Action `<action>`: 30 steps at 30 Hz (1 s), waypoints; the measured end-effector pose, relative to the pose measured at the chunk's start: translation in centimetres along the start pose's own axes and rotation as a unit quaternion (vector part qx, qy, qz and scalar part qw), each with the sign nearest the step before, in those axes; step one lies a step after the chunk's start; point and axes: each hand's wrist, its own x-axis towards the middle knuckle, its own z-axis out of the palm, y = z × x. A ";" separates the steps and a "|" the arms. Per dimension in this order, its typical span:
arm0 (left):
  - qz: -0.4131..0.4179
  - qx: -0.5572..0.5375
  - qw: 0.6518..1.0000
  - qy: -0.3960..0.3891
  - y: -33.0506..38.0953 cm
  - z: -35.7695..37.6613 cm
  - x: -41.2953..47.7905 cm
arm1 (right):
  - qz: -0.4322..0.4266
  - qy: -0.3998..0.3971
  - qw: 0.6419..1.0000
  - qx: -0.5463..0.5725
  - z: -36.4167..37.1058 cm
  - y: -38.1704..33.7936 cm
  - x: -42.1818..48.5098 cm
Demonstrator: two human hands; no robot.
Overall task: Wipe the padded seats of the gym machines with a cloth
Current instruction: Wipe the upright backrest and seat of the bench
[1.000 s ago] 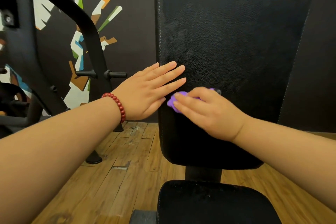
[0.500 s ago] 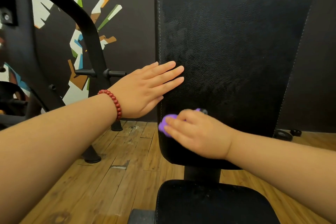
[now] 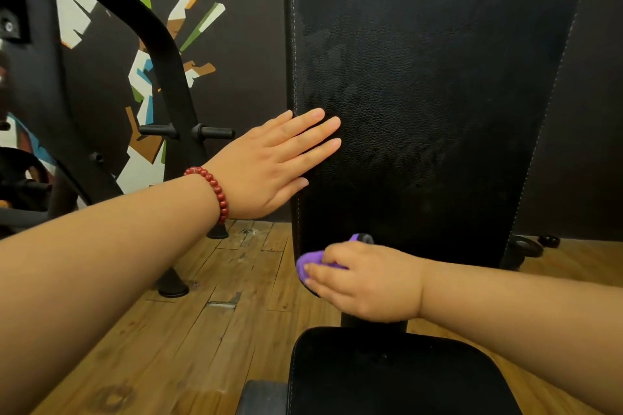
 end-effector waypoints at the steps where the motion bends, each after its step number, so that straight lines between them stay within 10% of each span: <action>1: -0.001 0.000 1.000 -0.001 0.1 0.0 0.0 | -0.017 -0.003 1.000 -0.004 0.0 0.1 0.0; 30: 0.002 0.041 0.999 0.001 2.0 0.8 -0.7 | 0.071 0.092 0.993 -0.016 -0.4 1.4 0.2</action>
